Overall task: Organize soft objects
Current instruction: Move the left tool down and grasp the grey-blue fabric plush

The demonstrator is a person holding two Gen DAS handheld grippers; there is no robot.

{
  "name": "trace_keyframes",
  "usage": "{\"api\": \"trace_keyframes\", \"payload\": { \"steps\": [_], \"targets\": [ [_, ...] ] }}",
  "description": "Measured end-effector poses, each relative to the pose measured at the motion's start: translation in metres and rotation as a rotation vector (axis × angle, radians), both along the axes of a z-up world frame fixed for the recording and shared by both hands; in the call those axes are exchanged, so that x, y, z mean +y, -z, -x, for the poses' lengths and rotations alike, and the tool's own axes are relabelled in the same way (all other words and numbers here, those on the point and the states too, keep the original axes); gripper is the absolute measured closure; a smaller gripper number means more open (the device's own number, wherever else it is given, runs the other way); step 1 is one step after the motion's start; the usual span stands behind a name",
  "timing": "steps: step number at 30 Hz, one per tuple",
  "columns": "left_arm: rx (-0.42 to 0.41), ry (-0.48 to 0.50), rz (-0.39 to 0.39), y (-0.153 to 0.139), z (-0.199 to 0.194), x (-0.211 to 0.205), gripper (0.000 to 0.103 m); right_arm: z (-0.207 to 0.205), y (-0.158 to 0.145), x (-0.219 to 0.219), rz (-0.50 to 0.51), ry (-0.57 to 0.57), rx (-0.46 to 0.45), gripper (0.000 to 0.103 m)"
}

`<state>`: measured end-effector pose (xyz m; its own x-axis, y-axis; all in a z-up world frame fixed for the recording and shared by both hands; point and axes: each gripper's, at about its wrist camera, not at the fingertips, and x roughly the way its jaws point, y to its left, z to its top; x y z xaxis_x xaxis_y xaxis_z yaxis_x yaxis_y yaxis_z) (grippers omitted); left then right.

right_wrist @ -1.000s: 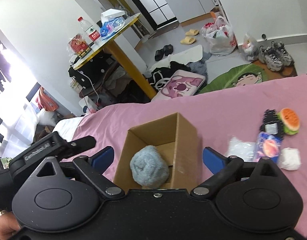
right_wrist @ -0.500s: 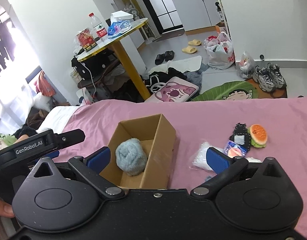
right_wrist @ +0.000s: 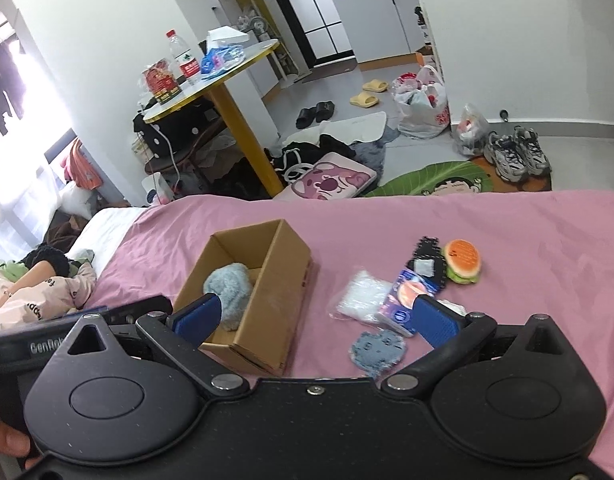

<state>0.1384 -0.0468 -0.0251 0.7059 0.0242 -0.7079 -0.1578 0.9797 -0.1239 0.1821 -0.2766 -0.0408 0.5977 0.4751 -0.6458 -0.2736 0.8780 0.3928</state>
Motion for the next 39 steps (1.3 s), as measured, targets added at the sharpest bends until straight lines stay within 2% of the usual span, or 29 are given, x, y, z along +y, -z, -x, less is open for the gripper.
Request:
{"api": "trace_keyframes", "payload": {
  "steps": [10, 12, 15, 25, 39],
  "targets": [
    [0.049, 0.022, -0.013, 0.015, 0.001, -0.034, 0.001, -0.004, 0.021, -0.030, -0.007, 0.084, 0.049, 0.000],
    [0.041, 0.019, -0.036, 0.017, 0.001, -0.041, 0.001, -0.004, 0.026, -0.033, -0.003, 0.092, 0.060, 0.000],
    [0.054, 0.051, -0.043, 0.022, -0.002, -0.051, 0.001, -0.005, 0.032, -0.038, -0.016, 0.102, 0.074, 0.000],
    [0.070, 0.021, -0.057, 0.039, -0.016, -0.069, 0.001, -0.017, 0.043, -0.052, -0.023, 0.114, 0.085, 0.001],
    [0.149, -0.012, 0.011, 0.090, -0.053, -0.084, 0.006, -0.061, 0.079, -0.052, 0.048, 0.054, 0.195, 0.017]
  ]
}}
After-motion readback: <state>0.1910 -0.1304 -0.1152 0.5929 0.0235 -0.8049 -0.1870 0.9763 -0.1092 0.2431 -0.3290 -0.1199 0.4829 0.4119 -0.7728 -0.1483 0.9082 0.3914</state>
